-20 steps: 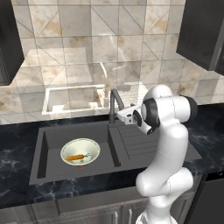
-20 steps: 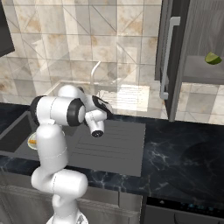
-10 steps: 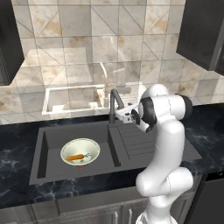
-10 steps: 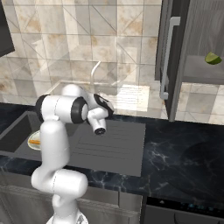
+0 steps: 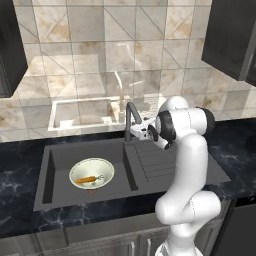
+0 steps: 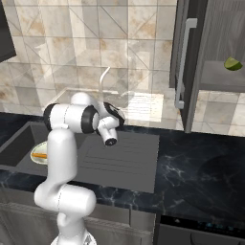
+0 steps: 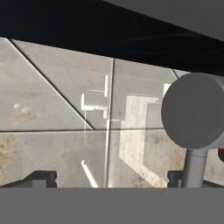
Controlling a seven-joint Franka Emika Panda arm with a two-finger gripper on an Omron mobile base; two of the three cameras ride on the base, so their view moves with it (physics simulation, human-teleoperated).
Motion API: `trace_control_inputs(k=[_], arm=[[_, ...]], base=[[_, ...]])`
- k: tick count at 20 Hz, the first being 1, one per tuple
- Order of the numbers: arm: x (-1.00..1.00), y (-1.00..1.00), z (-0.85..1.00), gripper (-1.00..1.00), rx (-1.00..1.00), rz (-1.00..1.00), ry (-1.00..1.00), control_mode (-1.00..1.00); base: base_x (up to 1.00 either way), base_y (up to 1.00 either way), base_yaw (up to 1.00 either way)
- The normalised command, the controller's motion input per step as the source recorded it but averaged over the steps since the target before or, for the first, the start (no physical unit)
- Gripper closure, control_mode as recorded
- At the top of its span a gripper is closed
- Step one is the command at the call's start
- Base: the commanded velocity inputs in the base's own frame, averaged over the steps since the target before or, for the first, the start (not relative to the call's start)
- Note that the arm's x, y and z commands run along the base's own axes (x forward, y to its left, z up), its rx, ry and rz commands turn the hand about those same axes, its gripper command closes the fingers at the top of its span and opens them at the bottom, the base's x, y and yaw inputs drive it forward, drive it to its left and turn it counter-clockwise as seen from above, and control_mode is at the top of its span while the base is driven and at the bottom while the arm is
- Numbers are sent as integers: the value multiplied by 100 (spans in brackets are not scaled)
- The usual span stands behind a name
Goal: Pick the carrot from the cabinet and place it in the bowl. Then pick the bowl and place it in the sink. Then turn on the sink facuet.
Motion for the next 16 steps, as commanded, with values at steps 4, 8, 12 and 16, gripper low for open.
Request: trace_control_inputs(k=[4, 8, 12, 16], arm=[[38, -1, -23, -100, 0, 0, 0, -100], [39, -12, -19, -100, 0, -2, 0, -100], [33, -22, -12, 100, 0, -3, 0, -100], [19, -40, -10, 100, 2, -2, 0, -100]], base=[[0, 0, 0], [0, 0, 0], [0, 0, 0], [0, 0, 0]])
